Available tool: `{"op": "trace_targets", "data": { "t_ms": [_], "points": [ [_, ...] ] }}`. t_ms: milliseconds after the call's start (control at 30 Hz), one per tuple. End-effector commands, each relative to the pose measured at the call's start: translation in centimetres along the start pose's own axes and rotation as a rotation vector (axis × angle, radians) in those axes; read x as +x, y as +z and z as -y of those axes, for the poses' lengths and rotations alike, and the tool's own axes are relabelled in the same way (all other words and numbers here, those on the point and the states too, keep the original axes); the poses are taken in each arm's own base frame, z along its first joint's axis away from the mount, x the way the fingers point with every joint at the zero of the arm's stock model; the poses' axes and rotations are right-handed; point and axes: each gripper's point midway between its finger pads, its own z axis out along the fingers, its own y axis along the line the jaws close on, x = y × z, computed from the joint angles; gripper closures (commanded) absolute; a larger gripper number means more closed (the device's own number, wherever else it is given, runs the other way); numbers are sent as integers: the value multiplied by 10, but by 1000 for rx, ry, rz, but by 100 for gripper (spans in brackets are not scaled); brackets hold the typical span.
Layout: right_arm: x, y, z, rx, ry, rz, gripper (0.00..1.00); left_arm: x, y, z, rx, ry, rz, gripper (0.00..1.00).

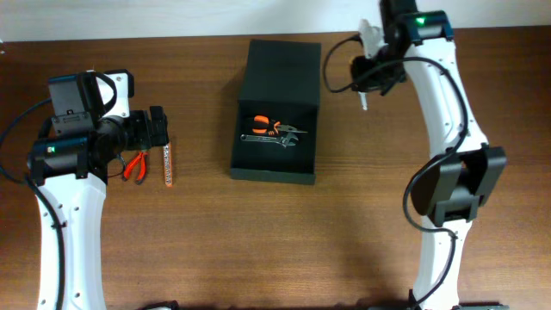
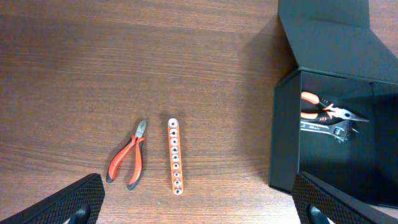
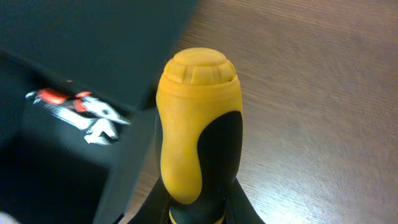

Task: Pack container
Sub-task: 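Lift the screwdriver with right gripper and carry it over the box, then lower the screwdriver into the box beside the wrench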

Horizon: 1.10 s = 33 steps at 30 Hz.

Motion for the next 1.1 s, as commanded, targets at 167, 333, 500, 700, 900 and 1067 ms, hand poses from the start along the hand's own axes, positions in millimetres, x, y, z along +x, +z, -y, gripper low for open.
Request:
{"op": "trace_targets", "data": {
  "t_ms": [167, 333, 500, 700, 900, 1067],
  "points": [
    [3, -22, -95, -58, -347, 15, 89, -8, -4, -2, -9, 18, 20, 1],
    [14, -15, -142, -92, -529, -3, 90, -8, -4, -2, -9, 19, 20, 1],
    [23, -1, -168, -99, -641, -27, 90, -8, -4, -2, -9, 19, 20, 1],
    [36, 33, -162, -92, -653, -112, 92, -8, -4, -2, -9, 19, 20, 1],
    [64, 65, -168, -155, -729, -207, 91, -8, -4, -3, -9, 19, 20, 1],
    [84, 87, -171, -168, -748, -260, 91, -8, -4, -2, -9, 19, 20, 1]
  ]
}}
